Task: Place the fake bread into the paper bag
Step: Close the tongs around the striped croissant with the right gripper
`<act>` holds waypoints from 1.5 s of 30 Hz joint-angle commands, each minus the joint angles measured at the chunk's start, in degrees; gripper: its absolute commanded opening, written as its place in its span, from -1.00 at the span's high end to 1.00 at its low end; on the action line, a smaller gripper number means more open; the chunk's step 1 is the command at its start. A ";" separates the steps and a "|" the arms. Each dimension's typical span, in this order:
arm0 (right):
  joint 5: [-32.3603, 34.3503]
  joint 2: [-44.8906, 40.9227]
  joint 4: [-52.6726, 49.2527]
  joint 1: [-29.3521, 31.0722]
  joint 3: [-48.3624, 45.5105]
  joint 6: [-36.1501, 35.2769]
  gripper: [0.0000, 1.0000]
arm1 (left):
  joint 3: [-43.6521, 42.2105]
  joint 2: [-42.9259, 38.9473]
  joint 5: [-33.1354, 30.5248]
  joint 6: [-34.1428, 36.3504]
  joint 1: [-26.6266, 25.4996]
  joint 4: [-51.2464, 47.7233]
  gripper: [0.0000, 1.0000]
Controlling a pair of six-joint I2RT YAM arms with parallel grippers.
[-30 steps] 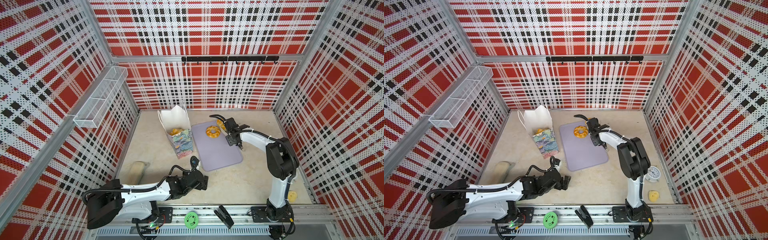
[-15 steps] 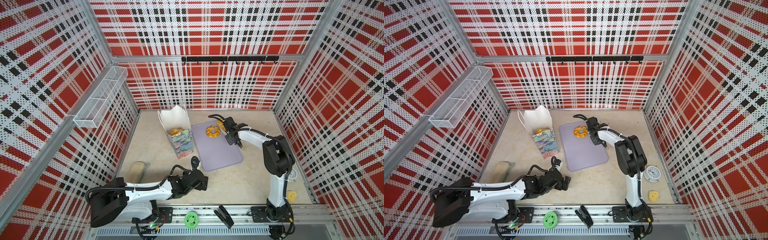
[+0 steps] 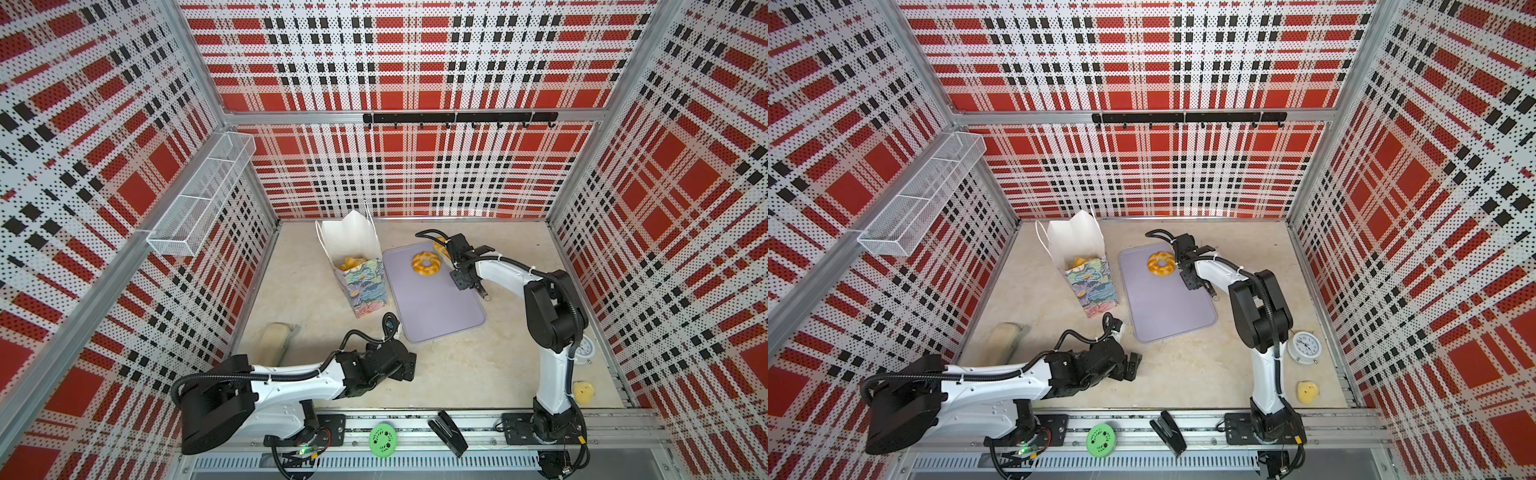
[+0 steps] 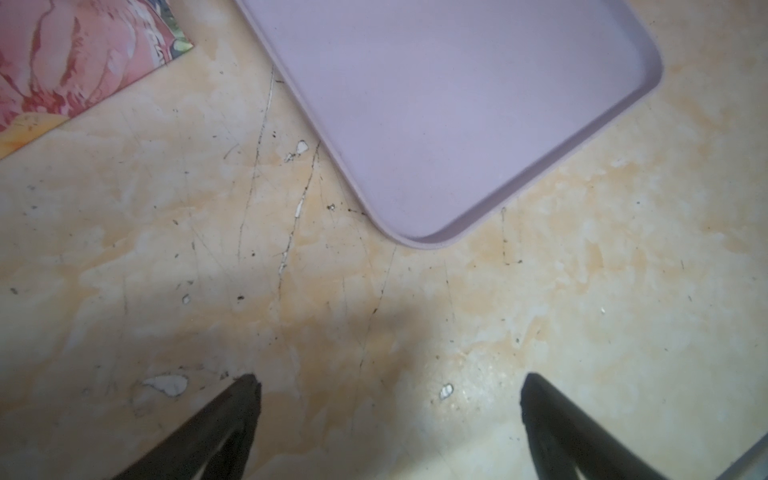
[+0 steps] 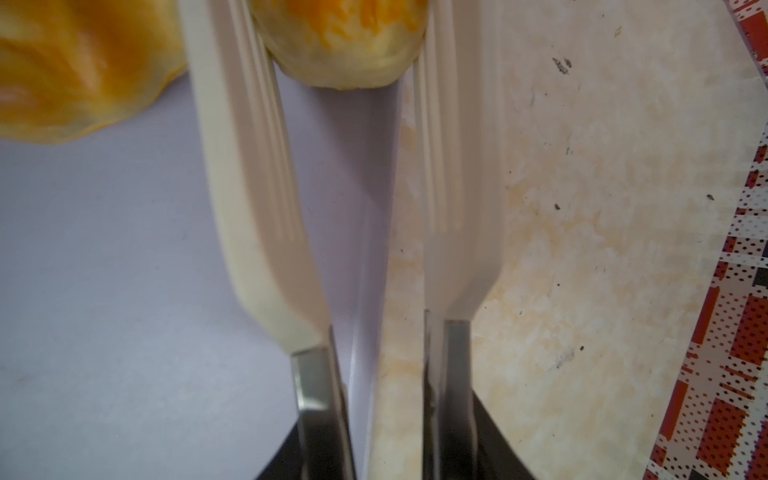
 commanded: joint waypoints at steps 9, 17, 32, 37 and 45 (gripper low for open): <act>-1.43 -8.40 -2.04 1.97 -7.47 2.91 0.22 | 1.36 1.00 -0.76 -0.08 -0.70 1.33 -0.99; -3.81 -17.44 -3.36 6.30 -16.69 8.38 0.19 | 1.95 1.12 -1.73 -0.54 -2.33 1.36 -0.99; -3.92 -20.54 -3.32 8.03 -21.39 12.45 -0.05 | 1.56 -0.05 -3.05 -1.04 -4.37 1.31 -0.99; -4.23 -18.63 -2.51 8.02 -19.65 11.96 -0.11 | 0.80 -1.10 -3.59 -1.43 -4.41 1.16 -0.99; -4.21 -15.54 -2.58 7.98 -17.26 11.02 -0.11 | 0.59 -0.88 -3.84 -1.40 -4.33 0.98 -0.99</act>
